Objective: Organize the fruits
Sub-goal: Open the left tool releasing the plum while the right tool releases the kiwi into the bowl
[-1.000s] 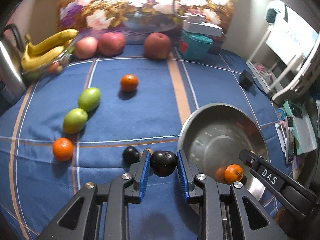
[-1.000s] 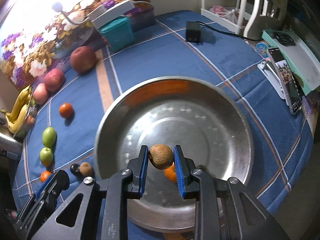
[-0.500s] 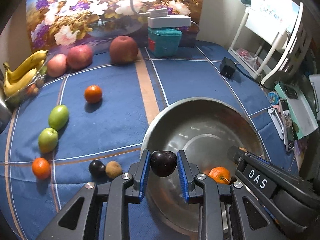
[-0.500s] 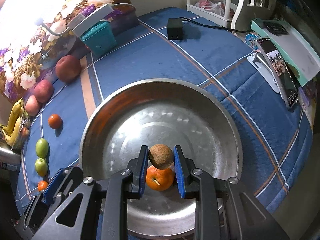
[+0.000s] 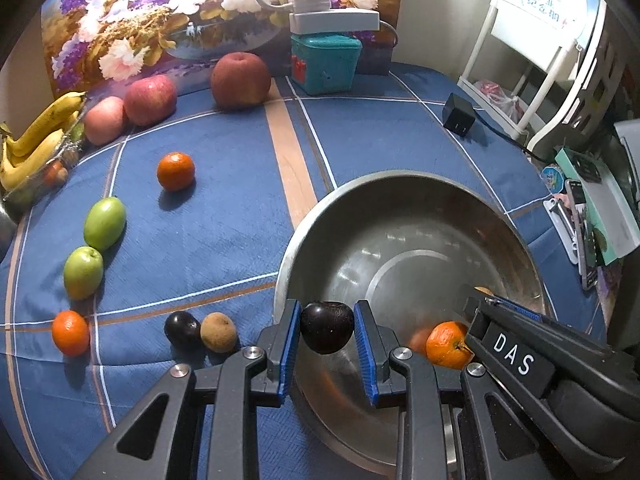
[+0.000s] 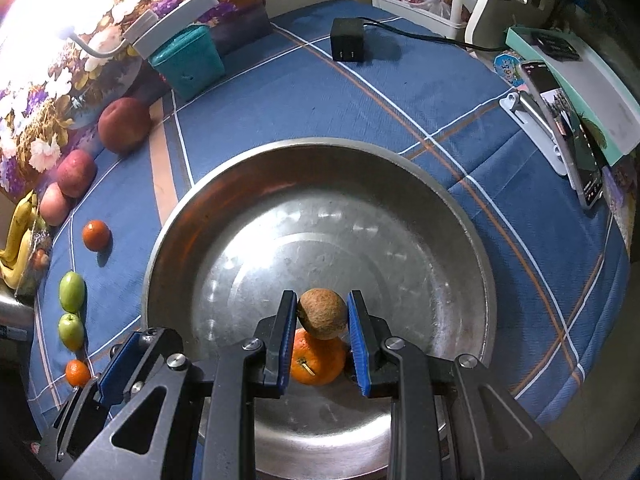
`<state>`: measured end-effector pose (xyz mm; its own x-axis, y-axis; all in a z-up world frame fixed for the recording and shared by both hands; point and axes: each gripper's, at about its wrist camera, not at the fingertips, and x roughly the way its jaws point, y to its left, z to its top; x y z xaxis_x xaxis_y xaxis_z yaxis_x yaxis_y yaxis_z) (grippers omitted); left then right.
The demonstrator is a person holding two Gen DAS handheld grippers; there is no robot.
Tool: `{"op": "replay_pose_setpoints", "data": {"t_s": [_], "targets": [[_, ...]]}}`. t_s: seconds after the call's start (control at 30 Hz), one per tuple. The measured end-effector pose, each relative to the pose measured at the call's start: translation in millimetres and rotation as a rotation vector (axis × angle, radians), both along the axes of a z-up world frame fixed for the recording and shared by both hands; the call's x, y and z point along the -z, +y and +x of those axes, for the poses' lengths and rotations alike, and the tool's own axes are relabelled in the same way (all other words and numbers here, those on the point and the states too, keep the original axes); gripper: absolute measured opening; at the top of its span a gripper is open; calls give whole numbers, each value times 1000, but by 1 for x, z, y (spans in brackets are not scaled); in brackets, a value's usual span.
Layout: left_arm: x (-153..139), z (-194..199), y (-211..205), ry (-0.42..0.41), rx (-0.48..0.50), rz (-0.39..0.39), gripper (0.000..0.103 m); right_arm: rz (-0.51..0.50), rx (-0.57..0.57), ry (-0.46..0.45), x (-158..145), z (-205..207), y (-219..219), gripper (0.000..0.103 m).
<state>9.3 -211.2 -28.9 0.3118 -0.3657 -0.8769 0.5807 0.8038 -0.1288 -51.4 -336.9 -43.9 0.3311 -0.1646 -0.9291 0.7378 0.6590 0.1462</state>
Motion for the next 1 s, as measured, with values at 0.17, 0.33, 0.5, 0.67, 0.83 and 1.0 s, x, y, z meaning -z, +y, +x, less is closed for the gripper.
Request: {"op": "replay_pose_setpoints", "data": {"t_s": [0.17,0.33,0.5,0.67,0.83,1.0], "targets": [[1,1,0,6,-1,0,30,-5,-2,8,0,0,0,27],[1,0,-1,14,10,-3,30,-10,-5,20,2,2,1,27],[0,-1,-2,21,21,-4,31,-14,-8,21,3,5,0,28],[1,-1,-1,33,22,-6,32,-23,-8,21,2,4,1,39],[-5,-2,2,28,17,-25,54,-36,-9,13,0,4,0,51],[-10,-1,6,23,3,-29,62,-48,-5,-8,-6,1,-1,59]]}}
